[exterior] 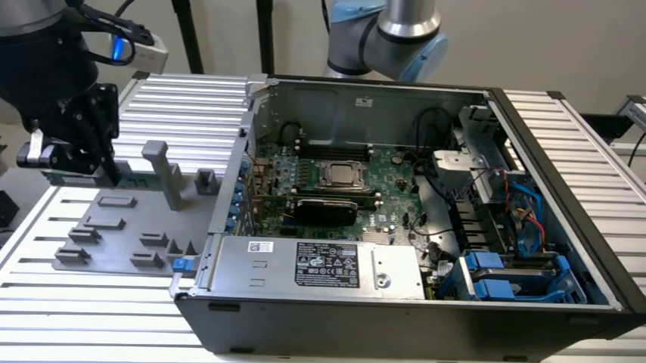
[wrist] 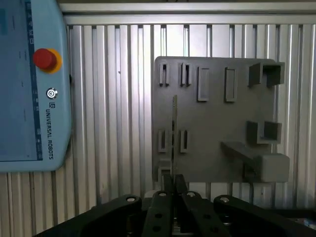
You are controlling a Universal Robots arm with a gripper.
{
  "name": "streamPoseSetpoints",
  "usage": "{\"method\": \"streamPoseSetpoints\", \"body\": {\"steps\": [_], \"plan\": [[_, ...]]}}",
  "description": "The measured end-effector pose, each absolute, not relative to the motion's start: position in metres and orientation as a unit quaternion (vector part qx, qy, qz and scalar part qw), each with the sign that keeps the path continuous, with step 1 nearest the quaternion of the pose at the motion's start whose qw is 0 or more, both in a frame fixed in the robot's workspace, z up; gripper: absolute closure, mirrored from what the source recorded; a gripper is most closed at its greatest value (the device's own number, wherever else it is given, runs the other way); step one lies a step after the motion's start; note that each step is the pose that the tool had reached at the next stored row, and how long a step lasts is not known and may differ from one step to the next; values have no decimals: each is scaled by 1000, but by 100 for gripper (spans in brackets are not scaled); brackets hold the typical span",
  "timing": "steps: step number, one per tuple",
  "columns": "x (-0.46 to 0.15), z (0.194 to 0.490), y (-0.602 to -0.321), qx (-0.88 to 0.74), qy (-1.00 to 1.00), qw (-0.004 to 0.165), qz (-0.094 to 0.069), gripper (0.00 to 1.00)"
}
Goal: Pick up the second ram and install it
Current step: 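Pick up the second ram and move it above second insertion slot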
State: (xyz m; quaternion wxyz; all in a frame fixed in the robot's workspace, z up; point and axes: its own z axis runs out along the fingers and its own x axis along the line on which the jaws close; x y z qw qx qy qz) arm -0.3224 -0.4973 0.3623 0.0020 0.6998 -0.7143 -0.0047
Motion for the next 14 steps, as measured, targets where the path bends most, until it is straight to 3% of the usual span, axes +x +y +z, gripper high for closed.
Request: {"method": "streamPoseSetpoints", "body": {"steps": [14], "plan": [[-263,381,-494,700,-714,1,-5,86]]}}
